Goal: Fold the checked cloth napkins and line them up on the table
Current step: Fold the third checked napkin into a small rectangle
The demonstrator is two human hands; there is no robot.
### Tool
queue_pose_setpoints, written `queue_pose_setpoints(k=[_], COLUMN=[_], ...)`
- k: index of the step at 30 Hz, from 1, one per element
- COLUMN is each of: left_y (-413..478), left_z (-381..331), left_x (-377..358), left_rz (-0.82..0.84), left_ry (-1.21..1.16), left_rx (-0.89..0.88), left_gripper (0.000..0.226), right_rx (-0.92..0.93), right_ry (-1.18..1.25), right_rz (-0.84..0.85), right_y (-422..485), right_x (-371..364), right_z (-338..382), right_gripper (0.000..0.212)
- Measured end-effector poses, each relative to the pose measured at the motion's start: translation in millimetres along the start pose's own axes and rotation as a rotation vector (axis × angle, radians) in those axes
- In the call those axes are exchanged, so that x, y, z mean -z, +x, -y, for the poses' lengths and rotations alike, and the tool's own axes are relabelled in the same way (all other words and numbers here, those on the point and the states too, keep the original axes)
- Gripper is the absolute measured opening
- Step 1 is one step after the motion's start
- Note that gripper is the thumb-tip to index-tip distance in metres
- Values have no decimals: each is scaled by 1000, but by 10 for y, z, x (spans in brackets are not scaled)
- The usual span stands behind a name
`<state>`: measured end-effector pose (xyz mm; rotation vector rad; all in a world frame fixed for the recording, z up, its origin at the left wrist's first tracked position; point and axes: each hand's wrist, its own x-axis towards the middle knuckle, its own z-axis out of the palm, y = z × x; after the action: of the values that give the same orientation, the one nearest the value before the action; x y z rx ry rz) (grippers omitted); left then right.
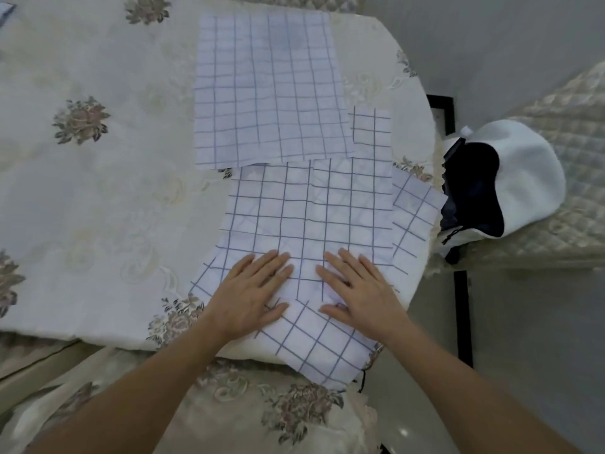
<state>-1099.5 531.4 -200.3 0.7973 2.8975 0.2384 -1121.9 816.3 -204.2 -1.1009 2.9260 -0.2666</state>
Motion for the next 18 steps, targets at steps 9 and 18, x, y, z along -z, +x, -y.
queue_pose_setpoints(k=[9,18], left_y=[-44,-86], left_z=[-12,200], left_x=[-54,-73], left_rz=[-130,-149], left_ry=[83,-12], left_rx=[-63,-159], left_gripper=[49,45], right_rx=[69,117], right_ry=[-65,-34], right_rz=[-98,-134], right_y=[-70,-129], right_x=[-58,-85], right_z=[1,-105], right_gripper=[49,48])
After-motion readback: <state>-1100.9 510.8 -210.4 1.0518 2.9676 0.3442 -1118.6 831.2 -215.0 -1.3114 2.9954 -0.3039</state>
